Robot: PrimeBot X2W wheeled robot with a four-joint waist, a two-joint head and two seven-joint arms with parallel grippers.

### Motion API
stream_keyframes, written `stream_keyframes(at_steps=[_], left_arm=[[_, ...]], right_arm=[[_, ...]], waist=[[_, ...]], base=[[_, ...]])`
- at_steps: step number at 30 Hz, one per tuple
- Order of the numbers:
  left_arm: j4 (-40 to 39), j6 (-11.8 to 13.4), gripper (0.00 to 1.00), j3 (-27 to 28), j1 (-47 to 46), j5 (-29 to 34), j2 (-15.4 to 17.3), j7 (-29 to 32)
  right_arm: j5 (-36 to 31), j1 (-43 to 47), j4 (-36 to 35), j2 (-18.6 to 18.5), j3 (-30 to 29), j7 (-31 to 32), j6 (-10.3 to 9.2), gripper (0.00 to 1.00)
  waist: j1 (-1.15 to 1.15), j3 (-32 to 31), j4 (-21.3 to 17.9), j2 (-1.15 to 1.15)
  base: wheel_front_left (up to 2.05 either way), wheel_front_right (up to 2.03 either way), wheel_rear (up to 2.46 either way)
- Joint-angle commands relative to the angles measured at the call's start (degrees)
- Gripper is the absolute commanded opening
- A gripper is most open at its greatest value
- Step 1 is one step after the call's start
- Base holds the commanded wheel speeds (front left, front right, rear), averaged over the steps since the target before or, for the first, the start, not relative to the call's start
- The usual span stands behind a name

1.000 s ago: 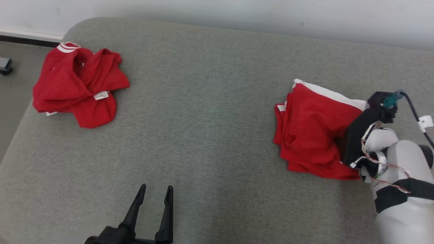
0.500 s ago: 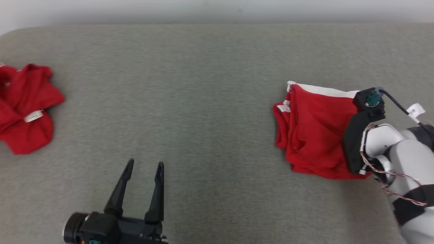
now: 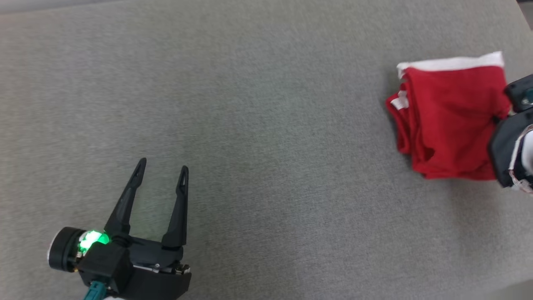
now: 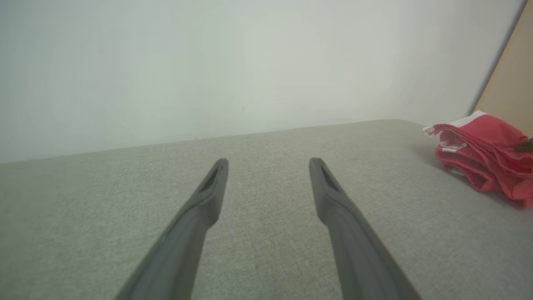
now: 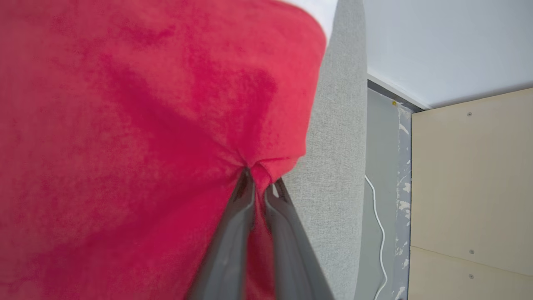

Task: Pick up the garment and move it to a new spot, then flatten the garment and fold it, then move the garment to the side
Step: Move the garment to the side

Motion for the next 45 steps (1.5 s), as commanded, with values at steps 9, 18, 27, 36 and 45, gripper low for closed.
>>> stream_keyframes(at_steps=[9, 18, 27, 36, 45], left_arm=[[-2.7, -0.1, 1.00, 0.6, -1.2, 1.1, 3.3, -0.2], [-3.9, -0.1, 1.00, 0.8, -1.5, 1.1, 4.3, -0.2], [-3.4, -0.2, 1.00, 0.4, -1.5, 0.4, 3.6, -0.2], [0.3, -0.1, 1.00, 0.1, 1.7, -0.5, -0.1, -0.2], [5.3, 0.2, 1.00, 2.7, 9.2, -1.1, -1.9, -0.2]], right_arm=[[-0.3, -4.5, 4.0, -3.4, -1.8, -10.7, -0.16, 0.00], [-2.0, -7.1, 4.2, -4.7, -0.1, -15.8, -0.16, 0.00], [-4.7, -6.7, 5.4, -4.7, -0.7, -17.6, -0.16, 0.93], [-3.5, 1.8, 1.8, -0.5, -5.7, -23.7, -0.16, 1.00], [-3.5, 22.8, -10.5, 11.4, -19.4, -30.4, -0.16, 1.00]], waist=[[-0.01, 7.6, -7.0, -0.01], [-0.01, 8.8, -7.9, -0.01], [-0.01, 7.4, -6.5, -0.01], [-0.01, -2.3, 0.3, -0.01], [-0.01, -15.6, 8.4, -0.01]], base=[[0.00, 0.00, 0.00], [0.00, 0.00, 0.00], [0.00, 0.00, 0.00], [0.00, 0.00, 0.00], [0.00, 0.00, 0.00]])
